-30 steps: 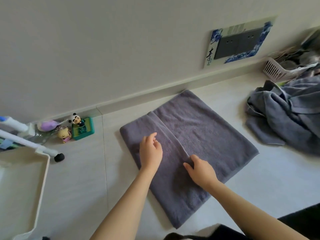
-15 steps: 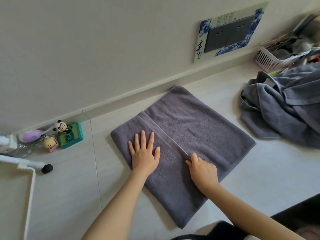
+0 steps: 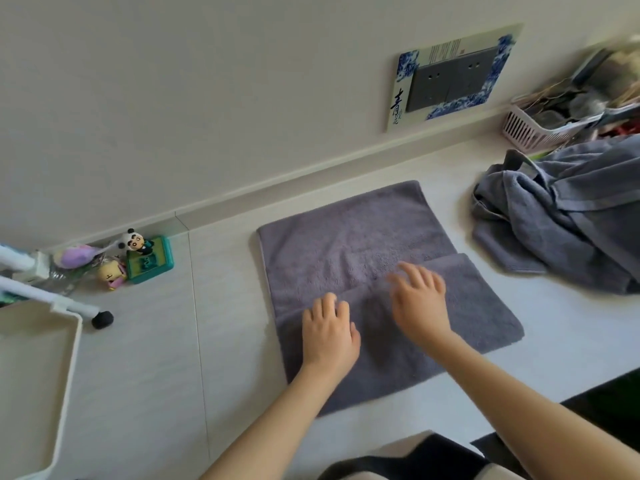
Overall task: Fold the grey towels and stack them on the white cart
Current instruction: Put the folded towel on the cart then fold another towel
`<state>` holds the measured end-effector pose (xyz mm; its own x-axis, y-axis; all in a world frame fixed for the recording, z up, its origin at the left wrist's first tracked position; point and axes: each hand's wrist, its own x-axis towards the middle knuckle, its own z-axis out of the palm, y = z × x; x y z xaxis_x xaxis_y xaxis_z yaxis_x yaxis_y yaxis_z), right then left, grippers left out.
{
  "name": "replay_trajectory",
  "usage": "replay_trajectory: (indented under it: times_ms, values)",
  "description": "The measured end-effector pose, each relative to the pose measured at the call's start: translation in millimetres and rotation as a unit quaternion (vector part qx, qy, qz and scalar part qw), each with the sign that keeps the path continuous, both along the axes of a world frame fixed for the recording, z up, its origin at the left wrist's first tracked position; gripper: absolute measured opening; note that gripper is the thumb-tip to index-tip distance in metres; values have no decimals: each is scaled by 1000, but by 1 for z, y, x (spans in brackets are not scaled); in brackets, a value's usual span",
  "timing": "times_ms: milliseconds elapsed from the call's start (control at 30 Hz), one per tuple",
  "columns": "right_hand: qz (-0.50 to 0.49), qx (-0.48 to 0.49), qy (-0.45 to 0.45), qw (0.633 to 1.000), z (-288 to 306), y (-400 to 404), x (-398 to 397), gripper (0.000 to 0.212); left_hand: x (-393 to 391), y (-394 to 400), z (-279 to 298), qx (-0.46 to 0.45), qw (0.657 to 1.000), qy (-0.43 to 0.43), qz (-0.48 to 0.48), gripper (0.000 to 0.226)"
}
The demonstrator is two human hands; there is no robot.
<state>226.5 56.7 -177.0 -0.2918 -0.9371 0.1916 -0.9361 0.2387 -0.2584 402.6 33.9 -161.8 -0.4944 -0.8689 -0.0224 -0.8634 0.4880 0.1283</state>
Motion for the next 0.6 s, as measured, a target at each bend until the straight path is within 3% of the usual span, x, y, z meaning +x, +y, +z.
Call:
replay_trajectory:
  times_ms: [67,167,367,600]
  values:
    - [51,17,-35,998,-6,24,18,41,-6,11,-11,44,998,12,-49,50]
    - [106,92,-10,990,-20,47,10,48,-2,20,-24,77,994,-36,-65,65]
    - [-25,174,-2,985,-19,44,-65,64,31,5,-37,65,996,-36,52,62]
    - [-86,215,-10,973,-17,39,-91,76,41,1,-42,41,996,17,79,59]
